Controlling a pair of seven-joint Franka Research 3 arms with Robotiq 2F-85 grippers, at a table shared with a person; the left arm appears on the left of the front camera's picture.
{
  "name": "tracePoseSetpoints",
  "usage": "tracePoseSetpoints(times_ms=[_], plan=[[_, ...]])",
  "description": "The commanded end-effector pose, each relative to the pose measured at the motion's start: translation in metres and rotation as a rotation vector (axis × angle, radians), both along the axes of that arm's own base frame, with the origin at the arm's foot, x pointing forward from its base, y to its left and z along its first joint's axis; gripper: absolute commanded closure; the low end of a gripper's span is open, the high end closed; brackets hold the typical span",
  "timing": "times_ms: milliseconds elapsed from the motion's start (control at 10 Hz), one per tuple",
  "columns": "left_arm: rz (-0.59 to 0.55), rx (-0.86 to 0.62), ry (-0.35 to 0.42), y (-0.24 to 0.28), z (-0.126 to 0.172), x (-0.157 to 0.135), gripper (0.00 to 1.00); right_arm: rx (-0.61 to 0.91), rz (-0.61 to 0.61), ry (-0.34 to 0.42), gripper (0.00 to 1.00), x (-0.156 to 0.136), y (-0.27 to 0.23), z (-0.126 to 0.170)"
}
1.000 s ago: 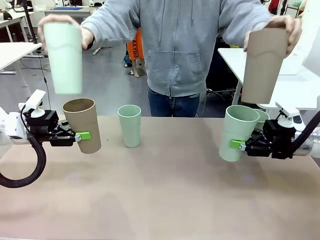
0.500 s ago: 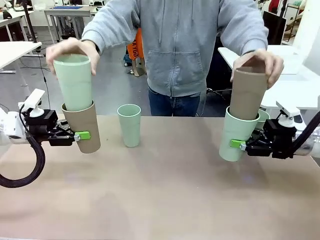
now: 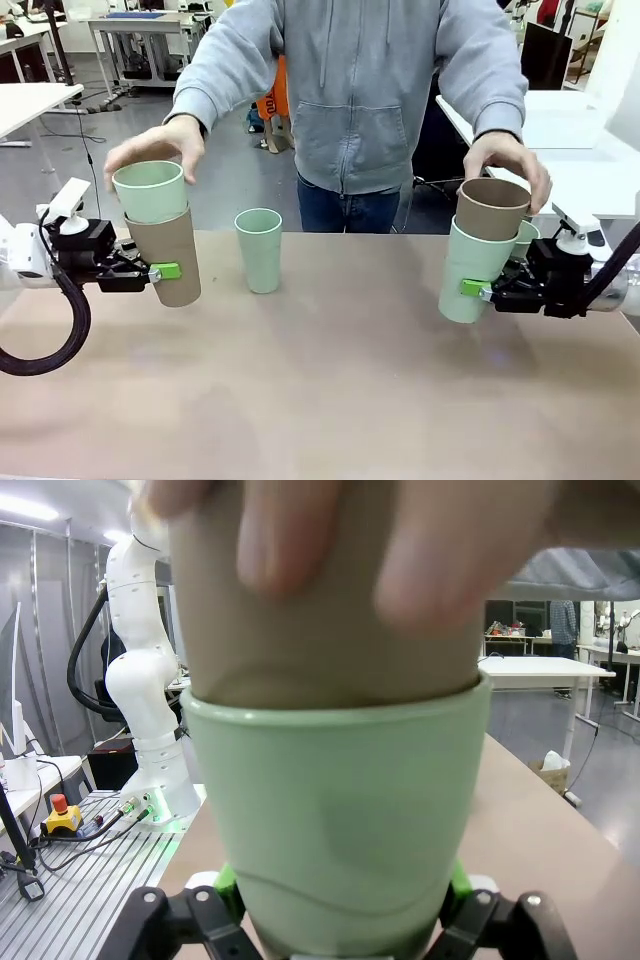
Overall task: Stack the cups and store them in the basket.
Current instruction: Place the stack of Reusable plastic cups into the Pantry Basket.
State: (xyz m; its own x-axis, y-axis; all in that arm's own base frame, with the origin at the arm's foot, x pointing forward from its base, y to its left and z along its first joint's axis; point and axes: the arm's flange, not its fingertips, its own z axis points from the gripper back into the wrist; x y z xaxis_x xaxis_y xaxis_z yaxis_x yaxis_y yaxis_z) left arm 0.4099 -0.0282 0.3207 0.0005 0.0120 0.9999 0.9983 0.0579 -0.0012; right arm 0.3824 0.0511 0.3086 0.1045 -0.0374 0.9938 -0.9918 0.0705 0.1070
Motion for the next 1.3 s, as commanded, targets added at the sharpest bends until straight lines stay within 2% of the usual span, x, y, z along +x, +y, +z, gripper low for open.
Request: tracePoseSetpoints(times_ms=[0,1200], plan=[[-0.001,-0.001,-0.01,-0.0003,0.0033,-0.0004,0.15,-0.001,-0.002,-0.012,0.15,0.0004,0.0002,0.0021],[-0.001,-0.001,-0.01,-0.0003,0.0033,-0.0004,0.15,-0.001,-0.002,-0.012,0.15,0.0004,0.0002,0.0021]])
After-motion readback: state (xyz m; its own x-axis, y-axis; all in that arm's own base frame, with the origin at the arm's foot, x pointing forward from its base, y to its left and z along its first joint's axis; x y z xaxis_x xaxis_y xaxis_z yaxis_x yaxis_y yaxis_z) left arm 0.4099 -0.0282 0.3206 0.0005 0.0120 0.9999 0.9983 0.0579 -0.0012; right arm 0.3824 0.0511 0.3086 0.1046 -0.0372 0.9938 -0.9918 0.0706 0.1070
